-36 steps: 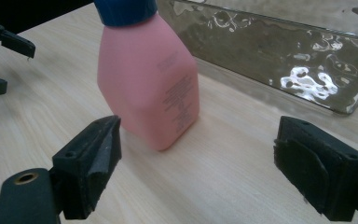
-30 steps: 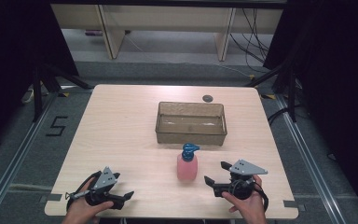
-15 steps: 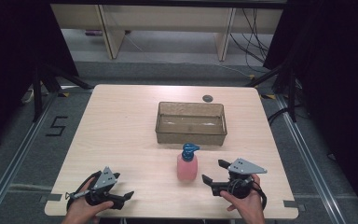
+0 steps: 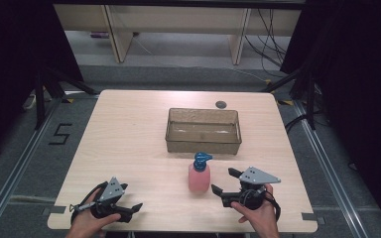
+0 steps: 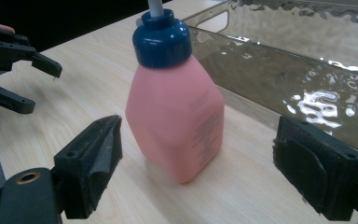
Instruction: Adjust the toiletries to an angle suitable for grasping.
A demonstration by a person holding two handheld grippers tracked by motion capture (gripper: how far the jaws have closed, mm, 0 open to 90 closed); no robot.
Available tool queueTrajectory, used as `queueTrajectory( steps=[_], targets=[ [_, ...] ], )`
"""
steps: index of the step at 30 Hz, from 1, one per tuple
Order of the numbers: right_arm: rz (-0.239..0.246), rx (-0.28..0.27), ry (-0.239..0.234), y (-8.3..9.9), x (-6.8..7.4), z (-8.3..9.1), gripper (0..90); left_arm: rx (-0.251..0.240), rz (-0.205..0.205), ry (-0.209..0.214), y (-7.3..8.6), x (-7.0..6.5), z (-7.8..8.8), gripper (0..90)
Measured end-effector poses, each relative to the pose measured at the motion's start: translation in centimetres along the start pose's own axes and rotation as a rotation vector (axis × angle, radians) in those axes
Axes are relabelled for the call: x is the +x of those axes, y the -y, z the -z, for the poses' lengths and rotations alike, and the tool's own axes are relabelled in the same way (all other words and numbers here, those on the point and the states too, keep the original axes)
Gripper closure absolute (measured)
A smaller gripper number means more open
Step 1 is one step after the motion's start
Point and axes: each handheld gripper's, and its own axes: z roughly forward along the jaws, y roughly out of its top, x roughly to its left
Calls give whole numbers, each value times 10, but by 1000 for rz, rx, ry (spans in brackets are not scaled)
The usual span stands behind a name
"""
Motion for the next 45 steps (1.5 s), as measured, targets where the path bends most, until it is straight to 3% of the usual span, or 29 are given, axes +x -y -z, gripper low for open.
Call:
queueTrajectory(
  steps=[2, 4, 5, 6, 14, 18, 19, 20, 25, 26, 29, 36, 37, 39, 40, 42, 44, 45],
  targets=[
    [18, 0, 6, -1, 0, 0, 165, 0, 0, 0, 0, 0, 0, 153],
    [-1, 3, -1, -1, 1, -1, 167, 0, 0, 0, 0, 0, 0, 153],
    [30, -9, 2, -2, 0, -2, 169, 0, 0, 0, 0, 0, 0, 153],
    [2, -10, -14, -2, 2, -3, 171, 0, 0, -1, 0, 0, 0, 153],
    [0, -25, -24, -6, 2, -6, 178, 0, 0, -1, 0, 0, 0, 153],
    [20, -23, -21, -8, 1, -7, 183, 1, 0, -1, 0, 0, 0, 154],
    [4, -27, -34, -8, 3, -9, 185, 1, 0, -1, 0, 0, 0, 153],
    [27, -33, -30, -8, 2, -9, 186, 1, 0, -1, 0, 0, 0, 153],
    [-11, -17, -35, -9, 4, -9, 189, 0, 1, -1, 0, 0, 0, 154],
    [20, -33, -44, -10, 2, -11, 190, 0, 2, -1, 0, 0, 0, 154],
    [30, -45, -38, -11, 2, -12, 193, 0, 1, -3, 0, 0, 0, 154],
    [-6, -47, -53, -12, 5, -14, 197, 0, 1, -2, 0, 0, 0, 154],
    [26, -50, -47, -13, 3, -14, 197, 0, 1, -2, 0, 0, 0, 153],
    [-3, -45, -63, -14, 5, -15, 198, 0, 1, -2, 0, 0, 0, 153],
    [25, -47, -55, -14, 3, -16, 199, 0, 0, -2, 0, 0, 0, 153],
    [26, -47, -39, -15, 4, -17, 200, -1, 0, -3, 0, 0, 0, 154],
    [12, -43, -61, -16, 5, -20, 203, -1, 0, -2, 0, 0, 0, 154],
    [30, -50, -53, -16, 4, -20, 205, 1, 1, -2, 0, 0, 0, 153]
  ],
)
